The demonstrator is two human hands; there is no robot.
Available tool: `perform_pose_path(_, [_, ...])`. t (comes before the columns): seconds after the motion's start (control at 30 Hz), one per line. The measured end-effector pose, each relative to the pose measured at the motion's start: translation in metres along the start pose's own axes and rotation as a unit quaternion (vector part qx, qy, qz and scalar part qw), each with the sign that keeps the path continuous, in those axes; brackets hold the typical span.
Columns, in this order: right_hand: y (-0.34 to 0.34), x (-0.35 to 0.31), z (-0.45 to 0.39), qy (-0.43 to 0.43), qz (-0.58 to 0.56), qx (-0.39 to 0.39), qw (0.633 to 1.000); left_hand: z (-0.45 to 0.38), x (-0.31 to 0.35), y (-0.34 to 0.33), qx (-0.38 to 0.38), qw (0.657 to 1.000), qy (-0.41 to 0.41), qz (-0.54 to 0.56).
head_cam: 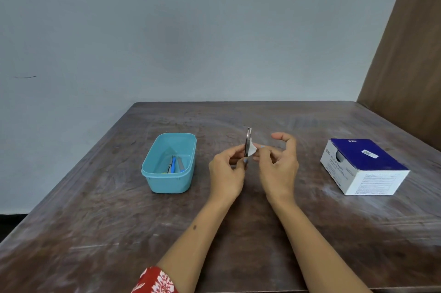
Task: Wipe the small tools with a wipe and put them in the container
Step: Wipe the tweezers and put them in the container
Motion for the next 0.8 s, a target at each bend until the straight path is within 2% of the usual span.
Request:
perform_pose_path(0.23, [-0.004,-0.001,-0.001,-0.011,-0.033,-0.035,0.999,0.0,-0.002,-0.001,-0.02,1.0,0.013,0.021])
perform_pose_path(0.5, [-0.005,0.003,-0.002,-0.039,-0.047,-0.038,0.997,0.0,-0.001,0.0,-0.028,0.998,0.025,0.059])
perform_pose_path(0.63, [-0.001,0.003,-0.003,-0.052,-0.086,-0.015,0.995,-0.001,-0.003,-0.002,-0.042,0.996,0.053,0.058])
perform_pose_path(0.8, [-0.006,0.013,-0.005,-0.062,-0.041,-0.043,0.996,-0.002,-0.002,0.002,-0.015,0.993,0.065,0.101])
Point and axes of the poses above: each hand's wrist, its own z-axis away from the middle knuckle, its own y-axis out of the back of the hand, x = y × z, the point moved 6 cm from there along -z, towards the middle knuckle, and after that the axes turned 3 degrees about x, right-handed, at the moved point
